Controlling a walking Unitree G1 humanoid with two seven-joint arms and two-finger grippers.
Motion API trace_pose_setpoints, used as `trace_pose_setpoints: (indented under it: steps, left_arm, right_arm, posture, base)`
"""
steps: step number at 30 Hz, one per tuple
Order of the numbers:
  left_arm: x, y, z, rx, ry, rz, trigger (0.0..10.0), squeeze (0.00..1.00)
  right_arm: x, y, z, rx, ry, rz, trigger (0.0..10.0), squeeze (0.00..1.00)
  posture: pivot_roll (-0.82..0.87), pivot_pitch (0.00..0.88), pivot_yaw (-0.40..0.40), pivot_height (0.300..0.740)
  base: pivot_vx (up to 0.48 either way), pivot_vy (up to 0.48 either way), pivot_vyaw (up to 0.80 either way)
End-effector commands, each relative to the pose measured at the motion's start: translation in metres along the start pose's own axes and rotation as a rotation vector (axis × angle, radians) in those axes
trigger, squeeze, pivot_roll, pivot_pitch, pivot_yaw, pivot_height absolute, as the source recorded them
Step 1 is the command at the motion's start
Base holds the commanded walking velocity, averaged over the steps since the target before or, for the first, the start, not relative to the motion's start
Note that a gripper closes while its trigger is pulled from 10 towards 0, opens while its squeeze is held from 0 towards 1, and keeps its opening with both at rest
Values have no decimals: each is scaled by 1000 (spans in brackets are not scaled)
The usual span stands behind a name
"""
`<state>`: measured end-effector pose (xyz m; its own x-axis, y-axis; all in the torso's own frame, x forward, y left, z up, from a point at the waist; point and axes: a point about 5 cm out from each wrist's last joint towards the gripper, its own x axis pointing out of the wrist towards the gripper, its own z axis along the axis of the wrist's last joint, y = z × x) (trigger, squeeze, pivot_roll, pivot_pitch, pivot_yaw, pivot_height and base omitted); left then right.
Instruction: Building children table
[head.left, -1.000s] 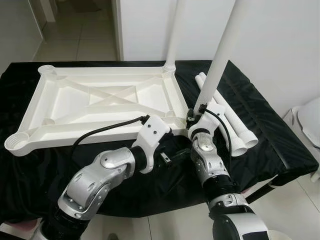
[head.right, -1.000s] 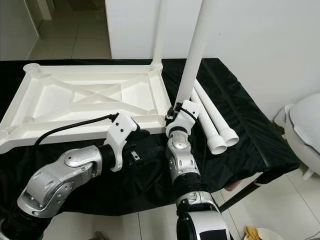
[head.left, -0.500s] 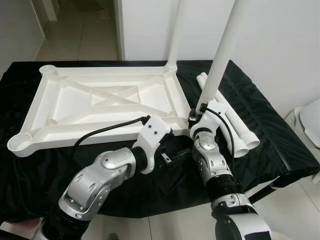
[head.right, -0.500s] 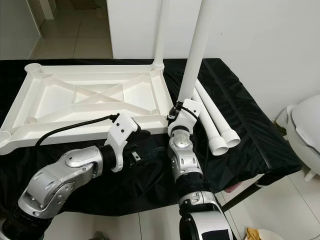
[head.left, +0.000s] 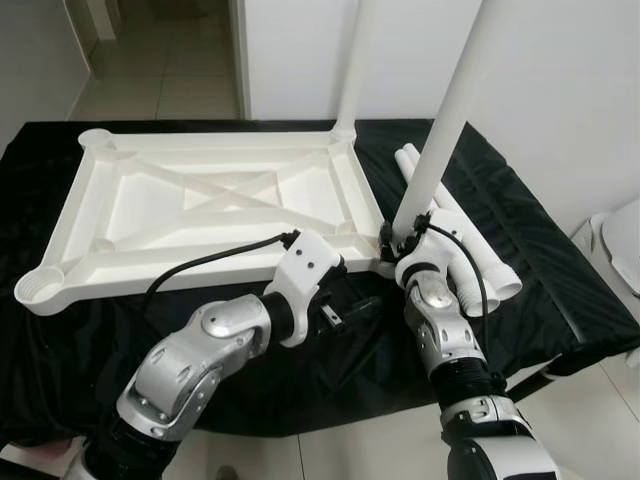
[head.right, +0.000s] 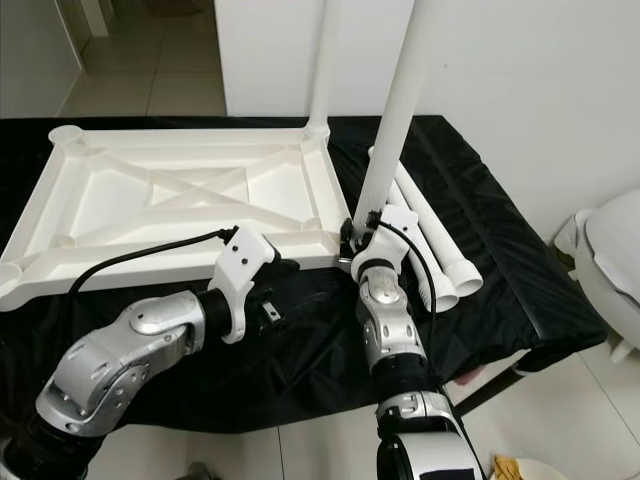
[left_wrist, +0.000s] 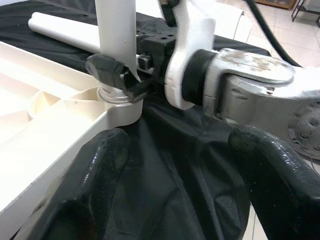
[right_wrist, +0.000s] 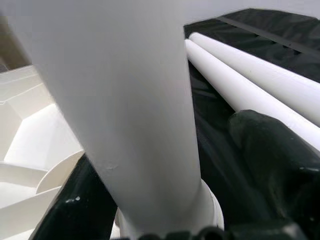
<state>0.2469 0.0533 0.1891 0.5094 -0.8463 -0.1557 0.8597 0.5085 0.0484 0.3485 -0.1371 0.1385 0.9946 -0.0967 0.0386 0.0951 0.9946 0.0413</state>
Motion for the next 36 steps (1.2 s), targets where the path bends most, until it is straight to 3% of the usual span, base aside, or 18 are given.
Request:
trace_pose_setpoints:
  steps: [1,7,15,16,18,19,20,25,26,27,28,31,36]
  left_arm:
    - [1,2,-3,44,6,-3,10000,0]
    - [-1,8,-3,53,2,36,10000,0]
    - [-2,22,-2,35,-16,97,10000,0]
    - [-2,24,-2,28,-19,106,10000,0]
    - [-2,28,-2,17,-25,121,10000,20]
    - [-2,30,-2,11,-27,131,10000,341]
    - [-2,32,-2,-1,-31,136,10000,1000]
    - [-2,36,-4,-9,-24,152,10000,1000]
    - [0,40,-9,18,11,171,10000,1000]
    - [0,40,-9,18,11,171,10000,1000]
    - [1,46,-14,31,46,192,10000,0]
    - [3,58,-24,1,104,243,10000,0]
    - [3,72,-36,14,183,313,10000,0]
  right_arm:
    - [-8,-5,-5,0,-10,6,10000,0]
    - [-22,-5,-10,-11,-33,38,10000,0]
    - [-51,-5,-19,-40,-51,182,10000,0]
    - [-54,-8,-18,-25,-61,193,10000,1000]
    - [-56,-12,-16,-4,-74,203,10000,1000]
    - [-57,-13,-15,1,-78,202,10000,1000]
    - [-57,-15,-15,2,-79,201,10000,1000]
    - [-59,-18,-15,-14,-63,210,10000,1000]
    - [-61,-16,-15,-6,-53,247,10000,796]
    - [-61,-16,-15,-6,-53,247,10000,796]
    - [-66,-14,-14,4,-60,305,10000,0]
    - [-74,-13,-12,9,-68,376,10000,0]
    - [-78,-13,-10,15,-71,393,10000,0]
  posture:
    - [-3,17,-52,740]
    - [-12,28,-45,740]
    - [-23,40,-37,740]
    - [-24,41,-38,740]
    - [-27,41,-37,740]
    - [-29,42,-36,740]
    - [-29,42,-36,740]
    - [-29,46,-33,740]
    - [-29,46,-33,740]
    - [-29,46,-33,740]
    - [-32,51,-31,740]
    - [-36,53,-28,740]
    - [-48,55,-21,740]
  base:
    - [0,0,0]
    - [0,0,0]
    - [0,0,0]
    - [0,0,0]
    - [0,0,0]
    - [0,0,0]
    - [0,0,0]
    - [0,0,0]
    - [0,0,0]
    - [0,0,0]
    - [0,0,0]
    - [0,0,0]
    - [0,0,0]
